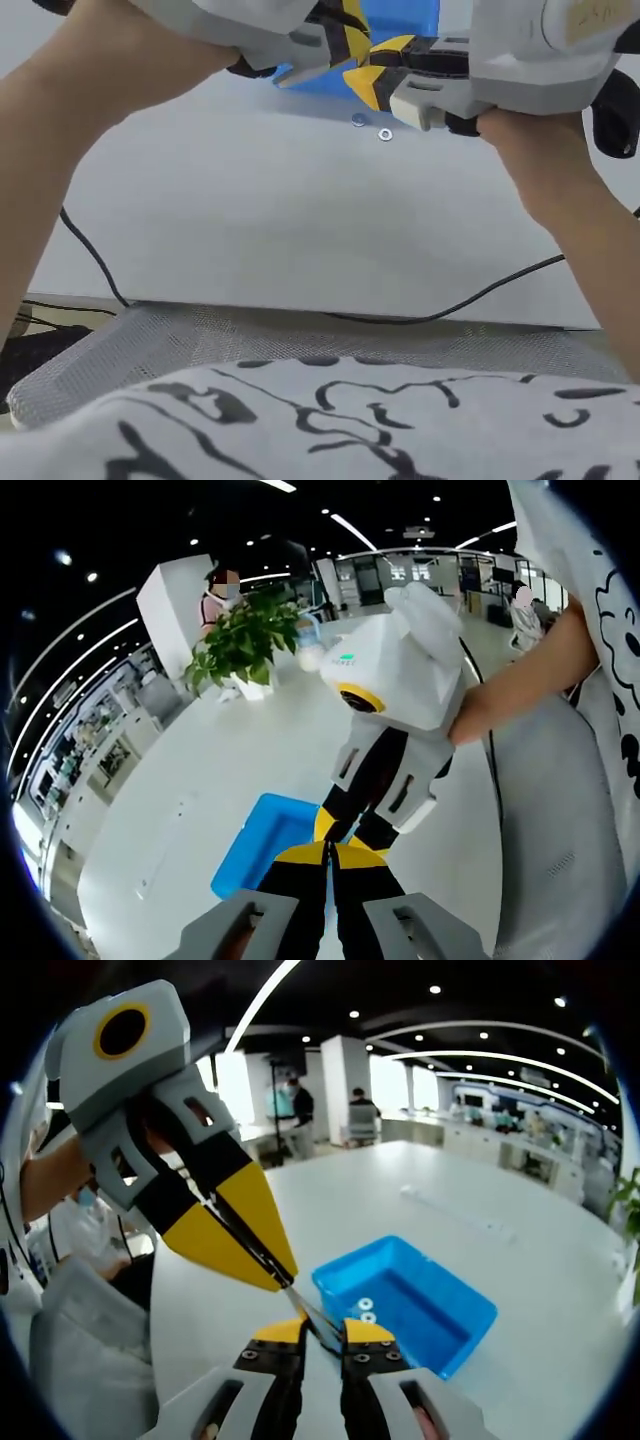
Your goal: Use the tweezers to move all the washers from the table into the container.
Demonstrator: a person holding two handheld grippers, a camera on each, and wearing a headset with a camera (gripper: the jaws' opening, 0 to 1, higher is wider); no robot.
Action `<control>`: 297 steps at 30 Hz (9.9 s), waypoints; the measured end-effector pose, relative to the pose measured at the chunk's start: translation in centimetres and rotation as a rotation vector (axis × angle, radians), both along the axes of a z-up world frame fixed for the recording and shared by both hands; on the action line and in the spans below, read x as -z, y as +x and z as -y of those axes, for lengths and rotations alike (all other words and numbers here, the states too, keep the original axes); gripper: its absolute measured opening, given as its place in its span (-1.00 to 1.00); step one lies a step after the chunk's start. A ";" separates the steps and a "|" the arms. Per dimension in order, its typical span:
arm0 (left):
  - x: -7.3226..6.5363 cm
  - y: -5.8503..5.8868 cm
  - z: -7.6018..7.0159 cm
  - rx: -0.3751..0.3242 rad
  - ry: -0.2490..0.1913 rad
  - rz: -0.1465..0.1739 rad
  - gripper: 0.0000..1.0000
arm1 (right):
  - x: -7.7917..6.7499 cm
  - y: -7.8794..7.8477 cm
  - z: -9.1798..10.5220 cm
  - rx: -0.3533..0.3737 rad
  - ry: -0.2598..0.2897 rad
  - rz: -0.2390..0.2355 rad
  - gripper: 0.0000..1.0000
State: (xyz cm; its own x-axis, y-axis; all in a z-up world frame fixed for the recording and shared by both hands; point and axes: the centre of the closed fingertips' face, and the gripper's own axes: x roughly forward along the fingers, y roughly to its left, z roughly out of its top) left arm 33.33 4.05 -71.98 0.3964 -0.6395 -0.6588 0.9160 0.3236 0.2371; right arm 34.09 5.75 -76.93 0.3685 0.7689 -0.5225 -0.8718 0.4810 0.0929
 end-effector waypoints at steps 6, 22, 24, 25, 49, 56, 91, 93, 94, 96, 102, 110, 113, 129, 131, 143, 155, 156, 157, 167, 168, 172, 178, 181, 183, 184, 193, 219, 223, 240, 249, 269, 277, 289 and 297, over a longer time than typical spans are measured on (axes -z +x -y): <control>0.9 0.1 0.1 -0.006 -0.018 -0.034 -1.00 | 1.0 -0.3 0.2 0.003 -0.007 -0.033 -0.82; 3.2 0.2 0.7 0.016 0.002 -0.085 -1.00 | 3.5 -0.1 0.4 0.006 -0.028 -0.092 -0.82; 3.4 0.3 0.7 0.016 0.001 -0.089 -1.00 | 3.7 0.0 0.5 0.009 -0.027 -0.097 -0.82; 3.4 0.3 0.7 0.016 0.002 -0.090 -1.00 | 3.8 0.0 0.5 0.011 -0.024 -0.102 -0.82; 3.9 0.5 1.2 0.024 -0.007 -0.100 -1.00 | 4.5 0.3 0.7 0.011 -0.068 -0.083 -0.84; 3.9 0.4 1.1 0.020 -0.012 -0.106 -1.00 | 4.5 0.3 0.9 0.017 -0.066 -0.083 -0.83; 3.9 0.0 1.8 0.053 0.053 -0.080 -1.00 | 4.5 -0.1 0.8 -0.010 -0.144 -0.006 -0.93; 3.9 -0.2 1.8 0.056 0.053 -0.079 -1.00 | 4.4 -0.2 0.8 -0.015 -0.156 0.002 -0.93; 3.8 -0.2 1.8 0.056 0.053 -0.080 -1.00 | 4.4 -0.3 0.8 -0.017 -0.159 0.002 -0.93; 3.4 -0.3 1.5 0.054 0.046 -0.080 -1.00 | 4.0 -0.3 0.9 -0.020 -0.166 0.017 -0.93; 1.2 0.1 1.1 0.033 0.000 -0.069 -1.00 | 1.8 0.0 0.4 -0.015 -0.131 0.042 -0.94; -0.6 0.5 1.2 0.035 -0.018 -0.034 -1.00 | -0.1 0.4 0.2 -0.012 -0.103 0.069 -0.94; -1.1 0.7 1.3 0.033 -0.035 -0.024 -1.00 | -0.7 0.5 0.4 -0.006 -0.096 0.076 -0.94; -2.9 2.8 2.1 0.002 -0.124 0.024 -1.00 | -2.0 3.2 1.2 0.055 -0.092 0.149 -0.94; -3.0 3.0 2.1 -0.004 -0.129 0.028 -1.00 | -2.0 3.6 1.2 0.061 -0.093 0.154 -0.94; -0.7 4.6 2.2 -0.036 -0.118 0.013 -1.00 | 0.0 5.1 1.2 0.097 -0.101 0.112 -0.94; 1.4 5.2 2.6 -0.066 -0.120 -0.013 -1.00 | 2.5 5.8 1.5 0.129 -0.114 0.063 -0.94; 1.4 5.2 2.6 -0.066 -0.120 -0.015 -1.00 | 2.6 5.8 1.5 0.127 -0.118 0.062 -0.94; 1.4 5.0 2.6 -0.068 -0.119 -0.017 -1.00 | 2.8 5.8 1.5 0.127 -0.122 0.062 -0.94; 1.7 5.0 2.5 -0.088 -0.129 -0.024 -1.00 | 3.1 5.8 1.4 0.130 -0.133 0.056 -0.93; 1.9 5.1 2.4 -0.092 -0.129 -0.022 -1.00 | 3.2 5.8 1.3 0.134 -0.131 0.043 -0.93; 2.2 5.3 2.1 -0.105 -0.135 -0.026 -1.00 | 3.3 5.6 1.3 0.134 -0.140 0.044 -0.92; 2.6 5.0 2.2 -0.102 -0.130 -0.033 -1.00 | 3.8 5.4 1.4 0.141 -0.141 0.024 -0.92; 2.6 5.1 2.2 -0.104 -0.132 -0.033 -1.00 | 3.7 5.3 1.4 0.149 -0.126 0.015 -0.91; 2.6 5.2 2.1 -0.109 -0.133 -0.033 -1.00 | 3.6 5.3 1.4 0.164 -0.105 -0.008 -0.91; 2.5 5.1 2.1 -0.111 -0.131 -0.031 -1.00 | 3.5 5.3 1.5 0.169 -0.100 -0.015 -0.90; 1.1 4.6 1.8 -0.114 -0.155 -0.007 -1.00 | 1.6 5.0 1.8 0.218 -0.008 -0.022 -0.85; -0.7 1.3 2.8 -0.053 -0.140 0.021 -1.00 | -0.1 1.3 3.1 0.202 -0.002 0.029 -0.84; -0.4 0.5 3.1 -0.050 -0.141 0.004 -1.00 | 0.6 1.0 3.2 0.195 -0.012 0.009 -0.84; 2.6 -0.2 3.6 -0.048 -0.126 -0.065 -1.00 | 2.8 0.2 3.1 0.188 -0.028 -0.055 -0.84; 3.6 0.0 3.6 -0.055 -0.119 -0.087 -1.00 | 3.9 0.2 3.1 0.184 -0.042 -0.080 -0.84; 4.5 0.6 4.6 -0.012 -0.076 -0.078 -1.00 | 4.5 -0.2 3.4 0.101 -0.166 0.000 -0.93; 3.8 -0.2 3.9 -0.012 -0.070 -0.072 -1.00 | 4.2 -0.6 3.1 0.079 -0.195 0.022 -0.94; 1.0 -0.1 4.2 0.000 -0.092 -0.019 -1.00 | 1.0 -0.5 3.3 0.082 -0.186 0.066 -0.95; -1.2 -0.6 4.3 0.000 -0.102 0.028 -1.00 | -1.1 -0.3 3.4 0.088 -0.178 0.111 -0.95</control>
State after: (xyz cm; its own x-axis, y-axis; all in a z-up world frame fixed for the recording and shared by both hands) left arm 32.75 -0.26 -70.79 0.4142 -0.7022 -0.5790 0.9093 0.3477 0.2287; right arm 33.83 2.32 -75.87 0.4926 0.6304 -0.5999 -0.8261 0.5556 -0.0945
